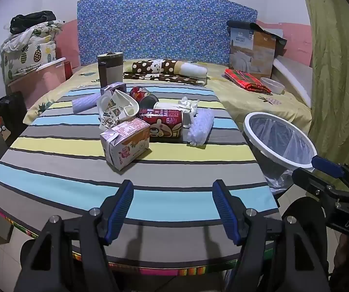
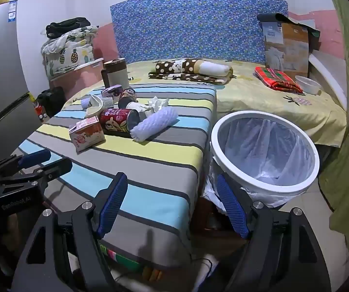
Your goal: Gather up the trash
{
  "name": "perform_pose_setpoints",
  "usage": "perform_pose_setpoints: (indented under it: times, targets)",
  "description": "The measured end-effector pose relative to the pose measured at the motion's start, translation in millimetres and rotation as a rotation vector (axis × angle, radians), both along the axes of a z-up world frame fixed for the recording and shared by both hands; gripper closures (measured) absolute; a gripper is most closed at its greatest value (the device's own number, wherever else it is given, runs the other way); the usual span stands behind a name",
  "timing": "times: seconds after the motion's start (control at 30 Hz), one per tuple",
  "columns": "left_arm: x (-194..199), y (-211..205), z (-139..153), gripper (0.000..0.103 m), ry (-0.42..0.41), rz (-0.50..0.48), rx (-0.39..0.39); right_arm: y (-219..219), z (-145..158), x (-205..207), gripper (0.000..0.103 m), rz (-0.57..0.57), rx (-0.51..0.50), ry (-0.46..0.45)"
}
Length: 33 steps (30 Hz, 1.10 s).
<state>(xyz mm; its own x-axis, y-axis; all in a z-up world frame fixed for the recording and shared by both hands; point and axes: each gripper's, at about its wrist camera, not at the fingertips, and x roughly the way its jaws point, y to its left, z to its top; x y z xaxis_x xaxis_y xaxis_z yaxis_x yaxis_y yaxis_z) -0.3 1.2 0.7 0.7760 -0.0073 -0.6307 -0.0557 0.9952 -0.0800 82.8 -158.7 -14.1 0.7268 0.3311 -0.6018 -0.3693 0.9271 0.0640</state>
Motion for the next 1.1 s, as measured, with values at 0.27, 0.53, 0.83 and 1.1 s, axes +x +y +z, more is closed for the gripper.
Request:
perform_pose_setpoints:
  times: [0.27,0.53,0.83,1.1]
  targets:
    - [0.8,-1.0,0.4,0.034,-0.006,-0.003,0.000,1.4,0.6,-0.5,0.026,0.001,-0.015,-0.006]
    - [-1.5,-2.2,2.2,0.034,-0.008,-0.014,0.000,1.4,0.1,-0.8,0.026,0.003,-0.008,-0.006]
    - [-1.5,-2.9,3.3,0.034,-0.011,-0.010,0.007,1.8,1.6,-1.3,0.026,0.005,-0.009,-0.007]
    - [-2.7,-3.5,4.5,0.034,-0.012,-0.014,0.006,3.2,2.0,-1.1,0.026,0.004,-0.010,-0.007]
